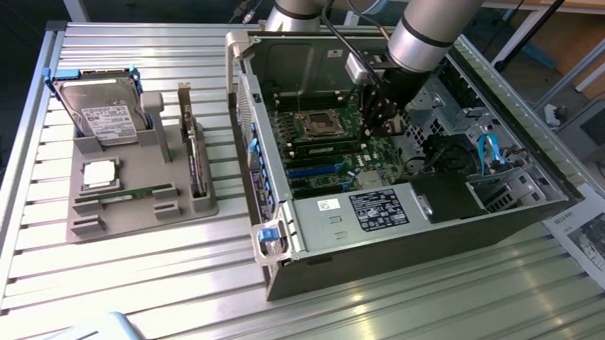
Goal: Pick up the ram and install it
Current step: 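Press down the ram until it locks into place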
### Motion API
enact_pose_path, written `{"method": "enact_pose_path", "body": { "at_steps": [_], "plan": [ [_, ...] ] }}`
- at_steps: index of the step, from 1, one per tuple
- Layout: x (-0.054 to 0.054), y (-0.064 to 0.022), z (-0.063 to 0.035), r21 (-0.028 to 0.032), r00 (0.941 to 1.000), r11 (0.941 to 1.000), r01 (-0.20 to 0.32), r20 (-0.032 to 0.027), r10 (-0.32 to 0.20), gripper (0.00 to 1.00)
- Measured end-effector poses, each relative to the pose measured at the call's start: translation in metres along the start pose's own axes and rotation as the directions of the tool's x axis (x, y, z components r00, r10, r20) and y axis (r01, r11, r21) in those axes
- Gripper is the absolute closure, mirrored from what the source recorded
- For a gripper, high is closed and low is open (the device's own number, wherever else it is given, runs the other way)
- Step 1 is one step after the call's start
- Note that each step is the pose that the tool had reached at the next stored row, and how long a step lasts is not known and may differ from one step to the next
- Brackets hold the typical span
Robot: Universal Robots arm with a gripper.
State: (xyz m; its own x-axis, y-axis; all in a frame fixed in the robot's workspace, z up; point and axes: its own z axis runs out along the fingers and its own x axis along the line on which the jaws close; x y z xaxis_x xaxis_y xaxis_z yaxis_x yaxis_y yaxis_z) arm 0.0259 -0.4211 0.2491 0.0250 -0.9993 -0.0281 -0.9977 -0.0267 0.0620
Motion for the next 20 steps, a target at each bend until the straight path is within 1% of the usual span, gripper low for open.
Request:
{"method": "enact_pose_path", "body": {
  "at_steps": [3, 6, 12, 17, 19, 20],
  "plan": [
    [0.000, -0.0063, 0.0002, -0.0003, 1.0000, 1.0000, 0.000, -0.0002, 0.000, 0.90],
    [0.000, -0.0066, 0.0004, -0.0003, 1.0000, 1.0000, 0.000, -0.0003, 0.000, 0.90],
    [-0.004, -0.0071, 0.0056, -0.0003, 1.0000, 1.0000, 0.000, -0.0002, 0.000, 0.90],
    [-0.004, -0.0072, 0.0064, -0.0003, 1.0000, 1.0000, 0.000, -0.0003, 0.000, 0.90],
    [-0.004, -0.0074, 0.0106, -0.0003, 1.0000, 1.0000, 0.000, -0.0003, 0.000, 0.90],
    [-0.004, -0.0074, 0.0109, -0.0003, 1.0000, 1.0000, 0.000, -0.0004, 0.000, 0.90]
  ]
}}
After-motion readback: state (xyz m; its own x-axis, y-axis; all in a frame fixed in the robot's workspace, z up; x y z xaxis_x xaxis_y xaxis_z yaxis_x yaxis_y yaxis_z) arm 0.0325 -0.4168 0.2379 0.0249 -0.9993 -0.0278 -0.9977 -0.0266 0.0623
